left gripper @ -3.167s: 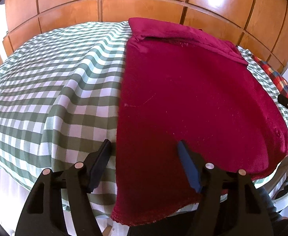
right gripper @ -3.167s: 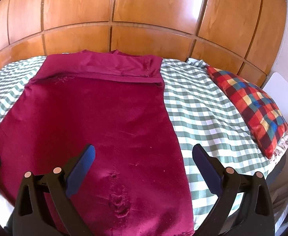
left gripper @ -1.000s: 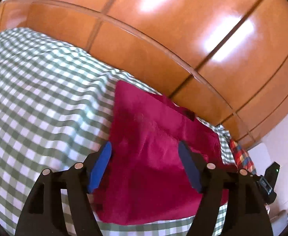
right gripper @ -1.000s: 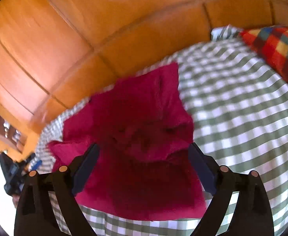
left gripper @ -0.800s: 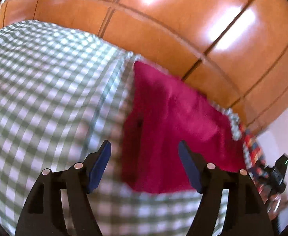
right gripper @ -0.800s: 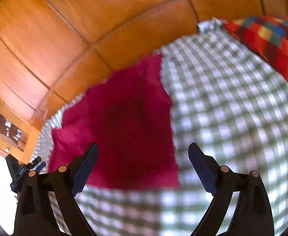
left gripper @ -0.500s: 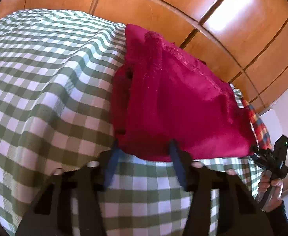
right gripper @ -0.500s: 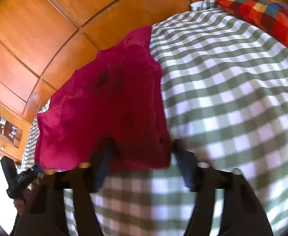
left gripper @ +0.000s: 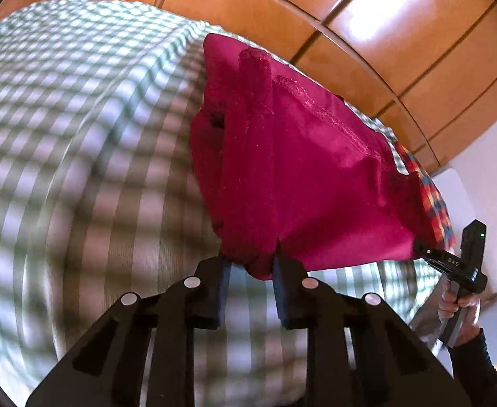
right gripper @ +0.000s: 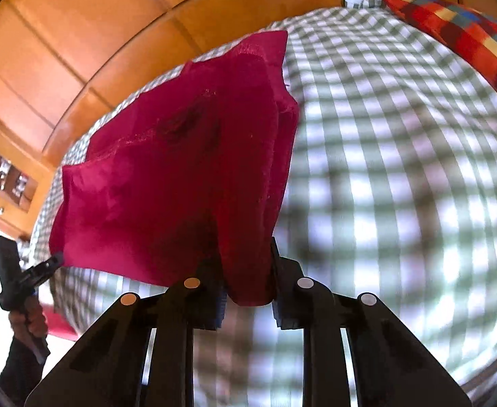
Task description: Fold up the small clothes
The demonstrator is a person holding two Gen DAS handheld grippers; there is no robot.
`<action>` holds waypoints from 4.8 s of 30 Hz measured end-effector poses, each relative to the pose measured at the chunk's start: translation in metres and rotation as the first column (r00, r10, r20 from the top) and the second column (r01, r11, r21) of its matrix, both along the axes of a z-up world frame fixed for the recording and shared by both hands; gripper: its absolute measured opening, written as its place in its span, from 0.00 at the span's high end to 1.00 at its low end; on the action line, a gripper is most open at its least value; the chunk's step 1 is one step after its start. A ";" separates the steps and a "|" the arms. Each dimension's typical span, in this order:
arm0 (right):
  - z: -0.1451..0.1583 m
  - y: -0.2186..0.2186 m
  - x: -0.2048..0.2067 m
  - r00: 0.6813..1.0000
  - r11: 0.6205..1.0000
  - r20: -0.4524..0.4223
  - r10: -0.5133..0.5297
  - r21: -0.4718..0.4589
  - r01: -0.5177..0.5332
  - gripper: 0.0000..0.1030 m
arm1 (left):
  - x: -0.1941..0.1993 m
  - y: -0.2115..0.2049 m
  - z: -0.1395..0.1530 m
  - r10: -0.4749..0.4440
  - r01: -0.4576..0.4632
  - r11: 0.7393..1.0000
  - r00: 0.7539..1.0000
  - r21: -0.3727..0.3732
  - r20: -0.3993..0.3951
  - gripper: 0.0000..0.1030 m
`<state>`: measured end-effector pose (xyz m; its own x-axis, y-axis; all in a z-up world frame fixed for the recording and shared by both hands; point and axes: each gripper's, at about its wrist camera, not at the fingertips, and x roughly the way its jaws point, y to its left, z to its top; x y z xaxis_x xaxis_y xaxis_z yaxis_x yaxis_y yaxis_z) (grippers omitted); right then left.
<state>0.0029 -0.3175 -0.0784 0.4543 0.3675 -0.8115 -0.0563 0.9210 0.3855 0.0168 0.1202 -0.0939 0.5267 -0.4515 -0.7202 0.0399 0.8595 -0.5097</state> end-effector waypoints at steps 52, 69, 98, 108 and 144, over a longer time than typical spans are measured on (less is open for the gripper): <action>0.088 0.006 0.147 0.960 0.977 0.231 -0.160 -0.103 0.188 0.93 | 0.131 0.013 0.093 0.079 -0.120 0.984 0.955 0.129 0.286 0.92; 0.021 0.003 0.199 0.984 0.965 0.077 -0.160 -0.199 0.172 0.67 | 0.214 0.003 0.022 0.150 -0.170 0.935 0.985 0.311 0.086 0.75; 0.028 -0.007 0.000 0.995 0.997 0.079 -0.067 -0.029 0.070 0.90 | 0.035 0.020 0.004 0.049 -0.057 0.996 0.994 0.075 0.099 0.92; 0.014 -0.015 -0.040 1.000 0.997 -0.008 -0.026 -0.078 0.025 0.91 | -0.018 0.013 0.006 0.000 -0.005 0.995 0.999 0.102 0.045 0.92; 0.025 0.052 0.107 0.988 0.952 0.135 -0.078 -0.284 0.114 0.39 | 0.078 -0.068 0.068 0.002 -0.120 0.882 0.968 0.455 0.251 0.45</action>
